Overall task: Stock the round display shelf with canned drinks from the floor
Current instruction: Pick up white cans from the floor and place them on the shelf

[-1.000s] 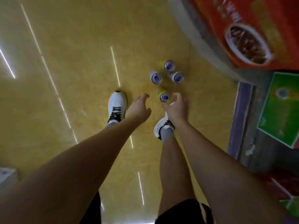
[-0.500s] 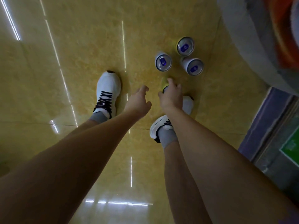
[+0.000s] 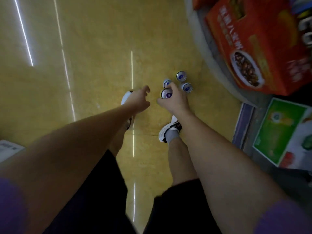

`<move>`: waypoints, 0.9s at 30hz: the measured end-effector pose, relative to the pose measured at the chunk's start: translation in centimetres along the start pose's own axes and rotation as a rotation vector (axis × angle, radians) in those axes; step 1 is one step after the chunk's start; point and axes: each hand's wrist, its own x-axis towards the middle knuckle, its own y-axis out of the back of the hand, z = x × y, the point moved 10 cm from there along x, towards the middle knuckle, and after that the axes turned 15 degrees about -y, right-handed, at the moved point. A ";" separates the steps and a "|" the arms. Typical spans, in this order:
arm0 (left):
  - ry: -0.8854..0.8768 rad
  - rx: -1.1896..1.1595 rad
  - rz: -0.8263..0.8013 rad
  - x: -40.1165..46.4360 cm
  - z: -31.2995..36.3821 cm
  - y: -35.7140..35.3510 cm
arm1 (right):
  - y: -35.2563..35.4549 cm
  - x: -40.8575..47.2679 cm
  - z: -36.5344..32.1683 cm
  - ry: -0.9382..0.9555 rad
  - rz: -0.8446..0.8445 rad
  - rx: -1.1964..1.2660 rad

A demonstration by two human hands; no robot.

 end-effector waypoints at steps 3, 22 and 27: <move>-0.103 0.055 -0.052 -4.0 5.6 7.0 | 5.5 -8.2 -6.1 0.133 0.051 -0.018; -0.965 -0.168 0.213 -38.0 51.9 49.7 | 44.3 -58.6 -22.6 0.562 0.686 0.570; -1.050 -0.220 0.178 -43.8 60.3 52.2 | 47.0 -64.2 -21.3 0.592 0.712 0.479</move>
